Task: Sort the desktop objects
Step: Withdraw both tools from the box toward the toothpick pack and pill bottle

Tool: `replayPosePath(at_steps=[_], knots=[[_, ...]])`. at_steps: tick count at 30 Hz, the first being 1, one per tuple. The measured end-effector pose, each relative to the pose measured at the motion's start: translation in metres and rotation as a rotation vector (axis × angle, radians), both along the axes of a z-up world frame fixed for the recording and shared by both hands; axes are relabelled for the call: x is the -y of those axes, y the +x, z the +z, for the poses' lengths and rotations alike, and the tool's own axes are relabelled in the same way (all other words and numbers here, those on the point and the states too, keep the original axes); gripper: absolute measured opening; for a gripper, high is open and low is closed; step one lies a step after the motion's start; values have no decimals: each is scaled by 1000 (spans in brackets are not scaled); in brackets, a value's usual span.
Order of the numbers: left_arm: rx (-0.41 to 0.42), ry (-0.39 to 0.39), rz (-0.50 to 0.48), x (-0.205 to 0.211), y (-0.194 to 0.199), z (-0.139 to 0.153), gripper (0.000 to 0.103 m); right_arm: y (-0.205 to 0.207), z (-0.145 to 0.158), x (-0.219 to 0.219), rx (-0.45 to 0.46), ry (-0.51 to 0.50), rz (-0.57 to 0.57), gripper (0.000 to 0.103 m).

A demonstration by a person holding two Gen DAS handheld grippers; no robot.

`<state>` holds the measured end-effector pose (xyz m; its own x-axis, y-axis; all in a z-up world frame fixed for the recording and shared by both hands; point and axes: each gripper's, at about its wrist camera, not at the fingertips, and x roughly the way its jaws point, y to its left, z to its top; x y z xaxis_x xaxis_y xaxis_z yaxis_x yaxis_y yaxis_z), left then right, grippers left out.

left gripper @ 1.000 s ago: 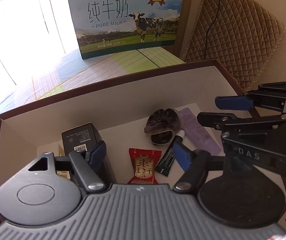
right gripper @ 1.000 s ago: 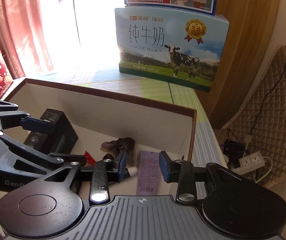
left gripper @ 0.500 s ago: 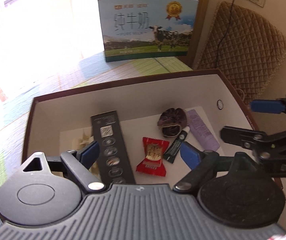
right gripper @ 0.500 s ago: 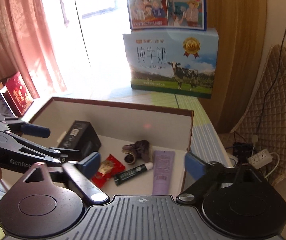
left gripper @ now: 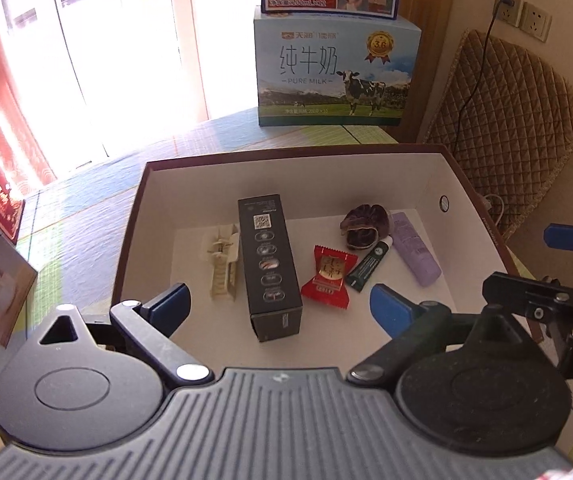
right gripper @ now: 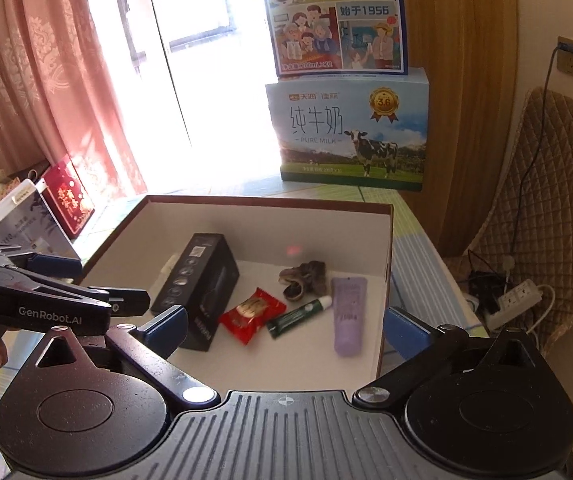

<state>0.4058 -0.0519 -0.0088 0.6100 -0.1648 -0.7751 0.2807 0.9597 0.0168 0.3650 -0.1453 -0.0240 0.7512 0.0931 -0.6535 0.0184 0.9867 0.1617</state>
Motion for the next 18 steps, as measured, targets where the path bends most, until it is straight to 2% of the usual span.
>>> replayPosePath(at_steps=[9, 18], knots=[[37, -29, 34, -15, -49, 19, 98, -37, 8, -14, 1, 9, 4, 101], [38, -36, 39, -22, -90, 25, 98, -70, 4, -24, -18, 10, 11, 101]])
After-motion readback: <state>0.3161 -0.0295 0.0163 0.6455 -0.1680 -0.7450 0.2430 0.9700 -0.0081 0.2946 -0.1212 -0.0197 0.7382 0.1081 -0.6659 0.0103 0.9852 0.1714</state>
